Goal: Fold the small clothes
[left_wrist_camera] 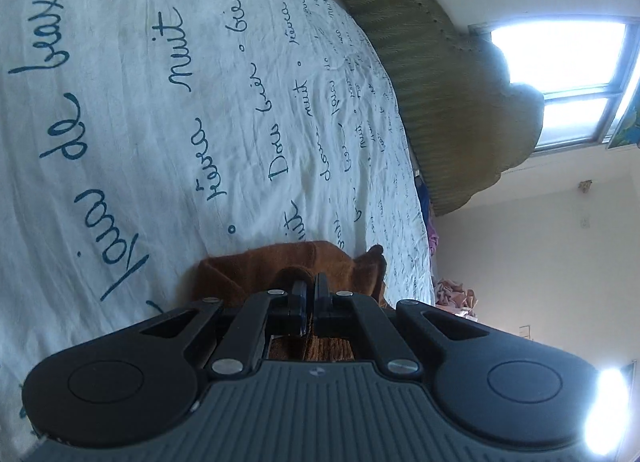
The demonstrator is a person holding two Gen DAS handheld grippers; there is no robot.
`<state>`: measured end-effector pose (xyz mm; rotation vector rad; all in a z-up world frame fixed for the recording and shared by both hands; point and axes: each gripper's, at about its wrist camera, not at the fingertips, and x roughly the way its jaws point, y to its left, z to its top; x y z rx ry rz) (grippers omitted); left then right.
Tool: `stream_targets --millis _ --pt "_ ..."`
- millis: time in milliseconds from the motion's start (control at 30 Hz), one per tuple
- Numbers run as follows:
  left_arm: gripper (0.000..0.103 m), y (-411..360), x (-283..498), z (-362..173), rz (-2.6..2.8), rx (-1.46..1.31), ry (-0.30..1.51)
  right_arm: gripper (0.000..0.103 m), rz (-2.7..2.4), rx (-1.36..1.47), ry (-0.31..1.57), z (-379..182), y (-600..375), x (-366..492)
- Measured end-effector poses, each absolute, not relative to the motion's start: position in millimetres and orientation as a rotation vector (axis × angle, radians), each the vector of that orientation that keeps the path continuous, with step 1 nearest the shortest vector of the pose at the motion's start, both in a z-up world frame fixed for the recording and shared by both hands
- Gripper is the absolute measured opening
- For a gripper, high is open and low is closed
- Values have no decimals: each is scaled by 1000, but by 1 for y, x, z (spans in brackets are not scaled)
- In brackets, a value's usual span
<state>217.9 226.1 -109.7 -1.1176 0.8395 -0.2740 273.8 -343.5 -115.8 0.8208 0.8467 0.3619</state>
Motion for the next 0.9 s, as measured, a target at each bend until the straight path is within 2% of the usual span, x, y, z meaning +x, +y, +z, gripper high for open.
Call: stream_targets --millis 200,300,333,367,400,433,467,567,633,700,733,833,900 --pt "2 226 223 -117 -223 -1095 852 11 343 774 895 -119 -327 302" --pt "10 229 220 -117 -241 -1086 876 15 335 766 928 -119 -325 306" --pt "15 232 217 -115 -248 -1091 868 24 334 769 915 -113 -329 301" --pt "20 237 213 -111 -242 -1084 862 49 329 757 896 -105 -332 295" --pt "29 243 208 -104 -227 -1071 855 68 323 722 869 -94 -337 285" --pt "35 249 200 -97 -219 -1063 835 94 317 668 823 -81 -342 271" --pt "37 256 191 -90 -227 -1059 808 97 318 616 775 -69 -348 256" --pt "39 265 159 -72 -276 -1031 806 96 394 567 733 -54 -364 220" --pt "46 258 134 -66 -343 -987 826 96 413 505 726 -53 -370 192" --pt "47 247 114 -68 -378 -936 867 93 419 436 729 -57 -370 168" --pt "47 241 105 -73 -402 -925 891 88 426 424 735 -61 -370 160" --pt "47 223 91 -90 -434 -894 957 61 436 414 775 -76 -369 143" --pt "43 215 90 -98 -446 -879 976 58 440 379 799 -85 -364 135"
